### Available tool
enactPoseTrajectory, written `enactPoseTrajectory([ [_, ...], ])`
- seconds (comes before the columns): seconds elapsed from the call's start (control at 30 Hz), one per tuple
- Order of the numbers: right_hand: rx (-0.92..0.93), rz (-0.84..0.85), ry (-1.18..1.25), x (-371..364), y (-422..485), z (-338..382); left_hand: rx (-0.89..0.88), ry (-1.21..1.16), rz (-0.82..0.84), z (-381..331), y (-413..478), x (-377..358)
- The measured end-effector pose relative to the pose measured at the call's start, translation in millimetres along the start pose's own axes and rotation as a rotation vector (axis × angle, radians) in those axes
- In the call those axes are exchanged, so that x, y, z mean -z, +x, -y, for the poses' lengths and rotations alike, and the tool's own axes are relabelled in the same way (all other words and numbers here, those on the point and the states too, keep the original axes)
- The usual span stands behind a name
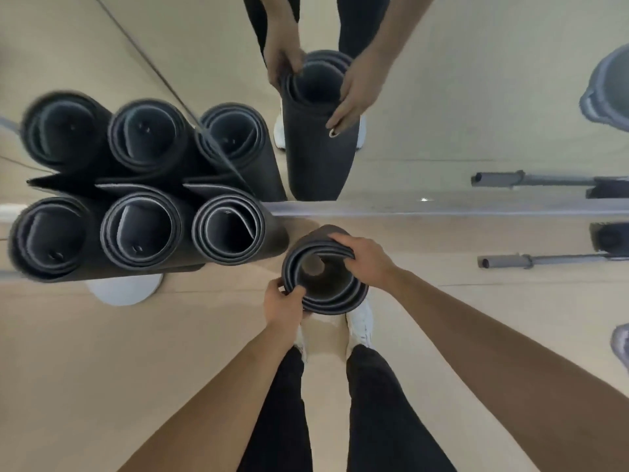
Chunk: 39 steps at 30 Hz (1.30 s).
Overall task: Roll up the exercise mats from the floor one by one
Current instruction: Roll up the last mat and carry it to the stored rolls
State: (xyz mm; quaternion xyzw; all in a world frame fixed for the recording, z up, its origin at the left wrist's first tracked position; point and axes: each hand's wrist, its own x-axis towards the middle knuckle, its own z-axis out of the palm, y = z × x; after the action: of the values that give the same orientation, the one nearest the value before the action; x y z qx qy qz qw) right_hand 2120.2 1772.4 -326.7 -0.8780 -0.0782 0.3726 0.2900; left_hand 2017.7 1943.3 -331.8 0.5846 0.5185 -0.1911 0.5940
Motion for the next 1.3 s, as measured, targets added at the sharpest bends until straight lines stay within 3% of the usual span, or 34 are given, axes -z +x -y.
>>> enactPoseTrajectory([
  [0.13,0.064,-0.058,-0.001,5.5,51.5,-0.7,-0.006,-0.084,-0.115,-16.4,31.4,-22.2],
  [0.23,0.083,-0.221,0.044,3.9,72.2,3.6,0.009,-0.179,-0.193,-27.0,46.3,-30.7],
  [0.37,-0.159,-0.419,0.207,-8.3,67.0,9.7,0.030,-0.302,-0.262,-26.3,44.2,-44.2],
  [0.5,-0.522,-0.236,0.696,-25.1,54.5,-2.1,0.077,-0.464,-0.215,-24.4,40.0,-55.7],
  [0.57,-0.542,-0.133,0.923,-28.3,50.7,-9.1,0.124,-0.492,-0.168,-27.2,43.6,-49.6],
  [0.67,-0.492,-0.124,1.057,-25.9,52.0,-8.3,0.161,-0.472,-0.063,-29.3,49.6,-37.6],
  [1.0,-0.404,-0.195,1.101,-37.2,40.3,-3.3,-0.019,-0.373,-0.070,-19.0,49.4,-39.1],
  [1.1,-0.351,-0.166,0.995,-37.3,37.7,-7.8,0.005,-0.363,-0.024,-13.8,49.1,-34.9],
  [1.3,-0.443,-0.171,0.911,-24.3,35.3,-10.9,0.105,-0.203,-0.051,-22.1,48.5,-30.3],
])
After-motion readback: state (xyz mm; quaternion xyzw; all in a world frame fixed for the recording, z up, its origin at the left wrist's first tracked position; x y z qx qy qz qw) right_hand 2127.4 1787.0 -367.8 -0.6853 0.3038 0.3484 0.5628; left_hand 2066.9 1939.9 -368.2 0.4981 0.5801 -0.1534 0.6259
